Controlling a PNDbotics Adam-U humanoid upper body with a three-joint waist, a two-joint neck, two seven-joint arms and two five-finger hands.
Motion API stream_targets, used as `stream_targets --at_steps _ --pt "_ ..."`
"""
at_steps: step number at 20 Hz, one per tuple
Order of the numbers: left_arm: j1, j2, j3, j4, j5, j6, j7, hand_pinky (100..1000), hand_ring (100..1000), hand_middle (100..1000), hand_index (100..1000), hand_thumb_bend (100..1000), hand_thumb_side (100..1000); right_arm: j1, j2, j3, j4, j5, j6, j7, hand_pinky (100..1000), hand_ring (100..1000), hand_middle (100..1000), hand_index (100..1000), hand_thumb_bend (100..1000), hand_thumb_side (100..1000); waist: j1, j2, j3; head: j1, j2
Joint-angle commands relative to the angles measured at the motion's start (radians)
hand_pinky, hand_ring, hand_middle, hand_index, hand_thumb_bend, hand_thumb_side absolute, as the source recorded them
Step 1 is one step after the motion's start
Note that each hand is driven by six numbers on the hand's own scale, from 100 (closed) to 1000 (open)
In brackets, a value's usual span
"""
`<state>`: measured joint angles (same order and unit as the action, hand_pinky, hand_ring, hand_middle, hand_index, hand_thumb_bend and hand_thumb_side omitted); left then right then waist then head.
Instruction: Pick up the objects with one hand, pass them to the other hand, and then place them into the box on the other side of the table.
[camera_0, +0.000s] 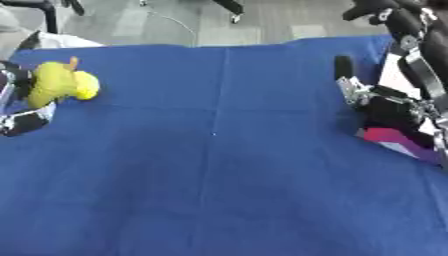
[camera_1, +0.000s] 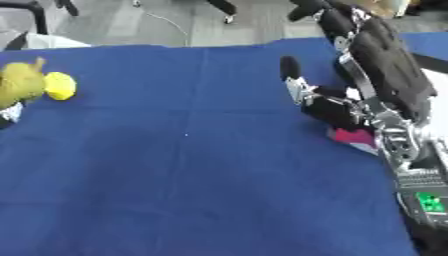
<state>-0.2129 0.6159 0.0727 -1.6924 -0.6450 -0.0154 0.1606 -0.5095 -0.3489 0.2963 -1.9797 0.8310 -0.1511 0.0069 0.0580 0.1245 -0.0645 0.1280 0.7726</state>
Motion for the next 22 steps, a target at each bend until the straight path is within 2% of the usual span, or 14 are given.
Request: stream_targets --at_steps 1,3,6,7,11,12,13,19,22 --pt "-0.063 -0.048 -0.030 -0.079 0.093 -0.025 -0.013 477 321 299 401 100 110 -0.014 -0.020 -0.001 -0.020 -0.011 0.004 0.011 708 846 727 959 100 126 -0.016 -0.023 0.003 -0.004 -0.003" --pt "-0.113 -0.109 -0.059 -0.089 0.143 -0.044 -0.028 477 320 298 398 100 111 -0.018 -0.023 0.003 -0.020 -0.020 0.013 0.024 709 857 742 966 100 182 -0.023 -0.022 0.003 -0.011 -0.003" --pt "-0.173 -0.191 -0.103 -0.080 0.202 -0.076 -0.057 481 320 299 397 100 113 -0.025 -0.027 0.013 -0.020 -0.030 0.033 0.070 729 898 789 993 100 310 -0.031 -0.020 0.003 -0.024 -0.003" --pt "-0.192 -0.220 -0.117 -0.074 0.221 -0.087 -0.066 480 320 299 397 100 114 -0.028 -0.027 0.015 -0.020 -0.034 0.041 0.093 738 925 818 1000 100 377 -0.033 -0.019 0.003 -0.031 -0.003" --pt "-0.248 -0.314 -0.174 -0.047 0.296 -0.139 -0.116 485 324 302 400 100 116 -0.045 -0.024 0.018 -0.020 -0.058 0.086 0.152 736 971 879 1000 100 450 -0.040 -0.014 0.004 -0.053 -0.003" --pt "-0.258 -0.331 -0.186 -0.041 0.315 -0.151 -0.129 486 324 303 400 151 100 -0.049 -0.022 0.018 -0.020 -0.064 0.101 0.152 733 977 887 1000 100 466 -0.041 -0.013 0.005 -0.059 -0.003" --pt "-0.267 -0.346 -0.197 -0.036 0.334 -0.162 -0.143 487 325 303 400 100 118 -0.054 -0.022 0.020 -0.020 -0.070 0.117 0.150 735 982 891 1000 100 482 -0.041 -0.013 0.005 -0.065 -0.003" --pt "-0.299 -0.403 -0.240 -0.014 0.410 -0.204 -0.196 490 326 304 402 100 120 -0.073 -0.017 0.041 -0.020 -0.090 0.174 0.179 737 1000 903 1000 100 561 -0.044 -0.012 0.009 -0.095 -0.003" --pt "-0.304 -0.424 -0.259 -0.008 0.433 -0.218 -0.214 491 326 304 402 100 121 -0.077 -0.013 0.047 -0.020 -0.111 0.196 0.183 723 1000 895 1000 100 571 -0.046 -0.010 0.010 -0.108 -0.003"
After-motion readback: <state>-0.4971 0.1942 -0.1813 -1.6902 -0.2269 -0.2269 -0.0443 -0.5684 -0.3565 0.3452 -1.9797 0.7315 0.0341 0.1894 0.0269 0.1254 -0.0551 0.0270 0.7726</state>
